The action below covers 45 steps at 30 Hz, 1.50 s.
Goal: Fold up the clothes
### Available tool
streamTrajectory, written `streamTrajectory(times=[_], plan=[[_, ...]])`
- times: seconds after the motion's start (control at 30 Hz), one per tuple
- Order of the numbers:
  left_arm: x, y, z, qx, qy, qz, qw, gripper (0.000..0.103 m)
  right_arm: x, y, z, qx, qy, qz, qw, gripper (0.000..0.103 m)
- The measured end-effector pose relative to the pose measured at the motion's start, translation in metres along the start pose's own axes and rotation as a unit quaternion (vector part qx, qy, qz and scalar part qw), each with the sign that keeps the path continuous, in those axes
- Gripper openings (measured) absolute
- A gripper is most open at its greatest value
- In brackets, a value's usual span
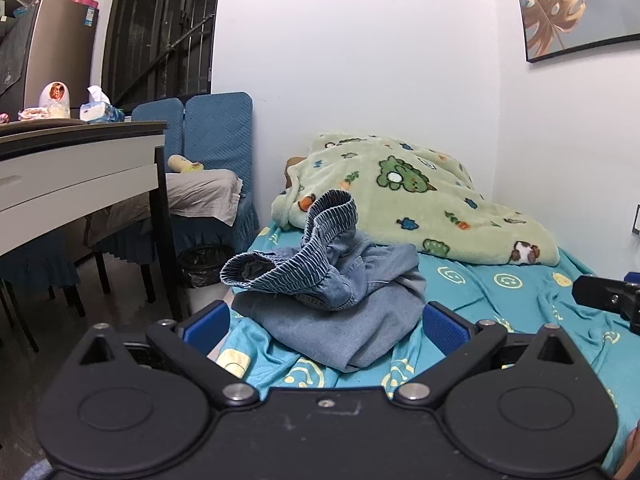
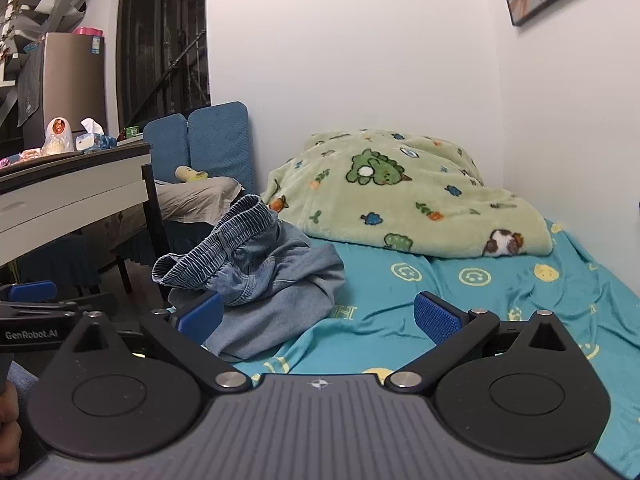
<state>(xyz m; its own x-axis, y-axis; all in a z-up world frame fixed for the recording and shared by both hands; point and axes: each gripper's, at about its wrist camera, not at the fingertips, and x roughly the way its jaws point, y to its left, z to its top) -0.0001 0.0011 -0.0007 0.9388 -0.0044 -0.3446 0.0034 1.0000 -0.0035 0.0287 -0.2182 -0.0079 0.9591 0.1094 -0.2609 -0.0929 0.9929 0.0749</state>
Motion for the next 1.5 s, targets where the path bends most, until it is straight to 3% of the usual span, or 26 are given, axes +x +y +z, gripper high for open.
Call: streamTrajectory(times=[0.77, 1.17, 1.3, 1.5], plan=[[-0.002, -0.005, -0.003, 0.014, 0.0, 0.003, 0.9999, 0.103, 0.004, 0.006, -0.002, 0.007, 0.019, 0.015, 1.0, 0.103], [-0.023, -0.025, 0.012, 0.012, 0.011, 0.024, 0.9996, 0.103, -0.01, 0.0, 0.002, 0.03, 0.022, 0.032, 0.999, 0.103], [-0.03, -0.026, 0.02, -0.008, 0.011, 0.025, 0.9996, 0.103, -0.019, -0.001, 0.007, 0.043, 0.023, 0.024, 0.999, 0.103], [-0.033, -0.035, 0.03, 0.0, 0.015, 0.029, 0.9995, 0.103, -0.031, 0.0, 0.014, 0.048, 0.021, 0.017, 0.999, 0.103]])
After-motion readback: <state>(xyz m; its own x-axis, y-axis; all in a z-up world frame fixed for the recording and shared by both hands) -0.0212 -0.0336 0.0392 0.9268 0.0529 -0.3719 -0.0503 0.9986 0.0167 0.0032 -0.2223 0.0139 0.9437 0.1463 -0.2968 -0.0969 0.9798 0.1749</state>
